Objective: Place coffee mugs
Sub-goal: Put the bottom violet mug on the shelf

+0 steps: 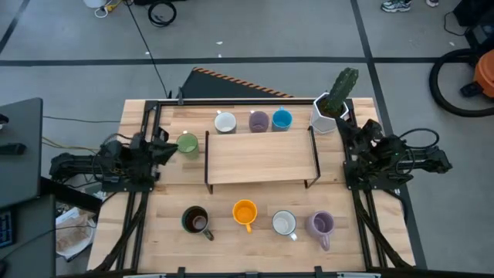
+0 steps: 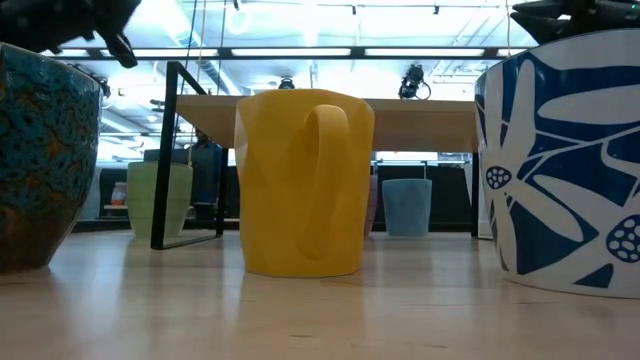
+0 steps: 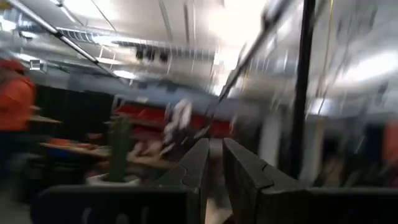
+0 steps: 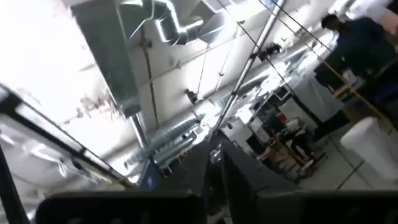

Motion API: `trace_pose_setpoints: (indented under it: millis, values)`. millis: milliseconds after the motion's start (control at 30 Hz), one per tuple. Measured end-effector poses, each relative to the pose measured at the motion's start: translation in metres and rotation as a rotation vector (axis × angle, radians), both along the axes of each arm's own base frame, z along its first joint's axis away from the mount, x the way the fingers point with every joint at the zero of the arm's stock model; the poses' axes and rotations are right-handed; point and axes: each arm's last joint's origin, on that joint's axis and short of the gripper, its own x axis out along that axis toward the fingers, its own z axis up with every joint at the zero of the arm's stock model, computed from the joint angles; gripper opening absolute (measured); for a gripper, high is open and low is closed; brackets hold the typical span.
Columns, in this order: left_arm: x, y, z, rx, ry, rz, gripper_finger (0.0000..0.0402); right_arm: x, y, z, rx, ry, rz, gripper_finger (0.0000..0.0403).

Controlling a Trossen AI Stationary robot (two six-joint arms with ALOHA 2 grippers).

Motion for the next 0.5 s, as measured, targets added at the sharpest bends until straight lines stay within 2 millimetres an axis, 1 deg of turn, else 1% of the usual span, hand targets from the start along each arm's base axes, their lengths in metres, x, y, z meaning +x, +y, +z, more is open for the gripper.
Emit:
trace_pose_setpoints:
  millis: [100,267,400,500]
  values:
    - [-0.006,0.001,0.008,-0.133,-0.12,-0.05,0.0052,0.0,0.0,0.0,0.054,-0.036,0.035,0.0045]
    - [-0.015,0.001,0.019,-0.225,-0.275,-0.126,0.0052,0.0,0.0,0.0,0.129,-0.088,0.1,0.0045]
    - [-0.018,0.001,0.022,-0.257,-0.329,-0.154,0.0052,0.0,0.0,0.0,0.232,-0.157,0.176,0.0045]
    - [-0.018,0.004,0.021,-0.321,-0.337,-0.092,0.0052,0.0,-0.001,0.0,0.288,-0.195,0.219,0.0045]
